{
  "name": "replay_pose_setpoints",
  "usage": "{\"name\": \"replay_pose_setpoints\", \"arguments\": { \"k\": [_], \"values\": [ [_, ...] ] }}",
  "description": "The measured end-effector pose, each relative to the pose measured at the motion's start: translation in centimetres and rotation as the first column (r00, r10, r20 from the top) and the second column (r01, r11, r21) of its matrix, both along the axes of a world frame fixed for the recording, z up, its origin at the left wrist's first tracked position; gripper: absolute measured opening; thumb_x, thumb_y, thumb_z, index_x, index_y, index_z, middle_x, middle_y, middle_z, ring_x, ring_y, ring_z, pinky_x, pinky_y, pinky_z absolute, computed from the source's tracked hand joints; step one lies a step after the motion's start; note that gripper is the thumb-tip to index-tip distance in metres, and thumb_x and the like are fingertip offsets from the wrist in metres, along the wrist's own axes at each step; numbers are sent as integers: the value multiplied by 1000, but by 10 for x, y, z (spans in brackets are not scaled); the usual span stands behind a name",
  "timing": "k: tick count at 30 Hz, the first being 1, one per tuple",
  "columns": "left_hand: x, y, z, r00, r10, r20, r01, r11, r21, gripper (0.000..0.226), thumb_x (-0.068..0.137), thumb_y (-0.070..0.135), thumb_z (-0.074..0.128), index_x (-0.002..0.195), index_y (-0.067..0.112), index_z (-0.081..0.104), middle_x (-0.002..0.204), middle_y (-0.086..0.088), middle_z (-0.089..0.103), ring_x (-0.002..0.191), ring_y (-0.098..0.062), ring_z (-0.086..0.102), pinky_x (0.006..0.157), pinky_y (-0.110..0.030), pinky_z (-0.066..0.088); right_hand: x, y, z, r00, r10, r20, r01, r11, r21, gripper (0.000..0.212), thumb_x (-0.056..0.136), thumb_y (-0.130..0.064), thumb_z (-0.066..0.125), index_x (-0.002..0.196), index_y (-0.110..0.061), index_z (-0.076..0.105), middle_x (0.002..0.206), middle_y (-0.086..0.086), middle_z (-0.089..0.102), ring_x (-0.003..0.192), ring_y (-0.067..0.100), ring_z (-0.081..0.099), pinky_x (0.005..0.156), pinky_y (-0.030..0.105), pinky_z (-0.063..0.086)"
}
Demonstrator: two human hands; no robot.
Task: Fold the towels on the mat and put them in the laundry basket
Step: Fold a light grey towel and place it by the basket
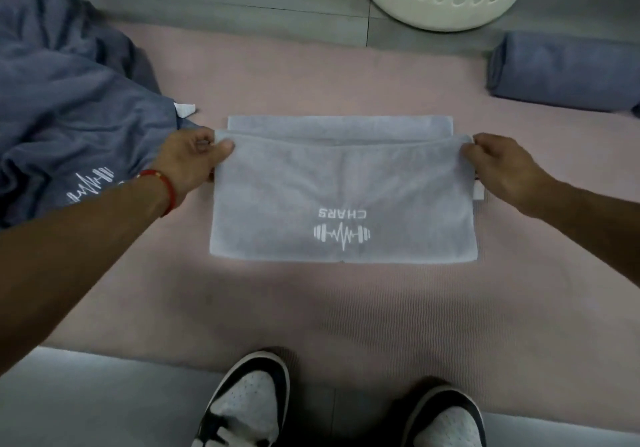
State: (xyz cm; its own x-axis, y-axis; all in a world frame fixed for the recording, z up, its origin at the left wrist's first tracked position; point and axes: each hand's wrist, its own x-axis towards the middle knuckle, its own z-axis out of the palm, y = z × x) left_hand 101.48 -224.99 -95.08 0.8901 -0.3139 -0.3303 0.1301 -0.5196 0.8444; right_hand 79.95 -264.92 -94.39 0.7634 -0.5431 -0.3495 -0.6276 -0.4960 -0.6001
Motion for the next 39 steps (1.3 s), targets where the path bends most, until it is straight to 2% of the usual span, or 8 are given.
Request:
{"name": "replay_pose_setpoints", "arguments": {
  "k": [5, 14, 18, 22, 26, 29, 31, 39],
  "values": [
    [44, -8, -36, 989, 40, 142, -67, 981, 184, 32, 88, 43, 67, 73, 21, 50, 77, -16, 56, 70, -25, 52, 74, -56, 56, 34, -11, -12, 1000, -9, 22, 11, 992, -125, 36, 107, -37, 43, 110, -8, 65, 102, 13, 65, 92, 34, 59, 80, 38, 47],
    [51, -40, -36, 967, 74, 242, -164, 913, 375, 28, 97, 34, 62, 103, 7, 69, 94, -7, 60, 88, -21, 55, 94, -27, 46, 57, -19, -35, 996, -82, 46, 90, 971, -220, 36, 105, -33, 51, 102, -4, 73, 96, 13, 69, 83, 28, 59, 77, 33, 46],
    [51, -49, -35, 965, 152, 215, -226, 895, 385, 15, 99, 28, 58, 88, 19, 57, 99, -5, 55, 94, -18, 51, 92, -20, 39, 63, -22, -39, 987, -137, 82, 151, 967, -204, 39, 102, -37, 53, 97, -3, 73, 90, 13, 68, 78, 27, 61, 74, 33, 51],
    [53, -51, -37, 960, 126, 251, -228, 871, 435, 29, 99, 31, 58, 115, 8, 66, 97, -7, 59, 90, -20, 54, 86, -20, 40, 67, -24, -43, 988, -137, 76, 152, 955, -255, 36, 100, -38, 54, 94, -7, 73, 88, 12, 70, 80, 30, 65, 75, 34, 54],
    [46, -45, -40, 924, 36, 380, -203, 890, 409, 32, 95, 36, 57, 116, 12, 58, 93, -9, 66, 91, -28, 64, 81, -27, 46, 65, -11, -50, 1000, 16, 2, -12, 808, -589, 36, 99, -33, 49, 118, -3, 57, 118, 23, 58, 102, 43, 57, 81, 49, 49],
    [16, -47, -46, 733, -351, 583, -73, 811, 581, 46, 98, 41, 45, 136, 16, 47, 133, -18, 53, 121, -38, 51, 100, -47, 43, 55, 15, -55, 956, 280, -91, -257, 642, -723, 58, 99, -40, 40, 149, -11, 34, 156, 21, 30, 139, 42, 35, 108, 60, 32],
    [-7, -59, -52, 620, -599, 506, 84, 693, 716, 54, 102, 47, 38, 151, 27, 34, 159, -15, 28, 145, -40, 27, 114, -57, 28, 52, 34, -65, 859, 487, -156, -456, 591, -665, 64, 103, -46, 28, 159, -15, 21, 167, 16, 12, 154, 38, 12, 120, 63, 12],
    [-14, -71, -83, 720, -611, 329, 165, 611, 774, 64, 97, 69, 19, 155, 51, -2, 168, -5, -9, 152, -38, -13, 111, -76, -6, 50, -2, -78, 811, 515, -278, -577, 621, -531, 76, 101, -66, 5, 162, -23, -6, 170, 11, -5, 156, 30, -6, 125, 55, 3]
  ]
}}
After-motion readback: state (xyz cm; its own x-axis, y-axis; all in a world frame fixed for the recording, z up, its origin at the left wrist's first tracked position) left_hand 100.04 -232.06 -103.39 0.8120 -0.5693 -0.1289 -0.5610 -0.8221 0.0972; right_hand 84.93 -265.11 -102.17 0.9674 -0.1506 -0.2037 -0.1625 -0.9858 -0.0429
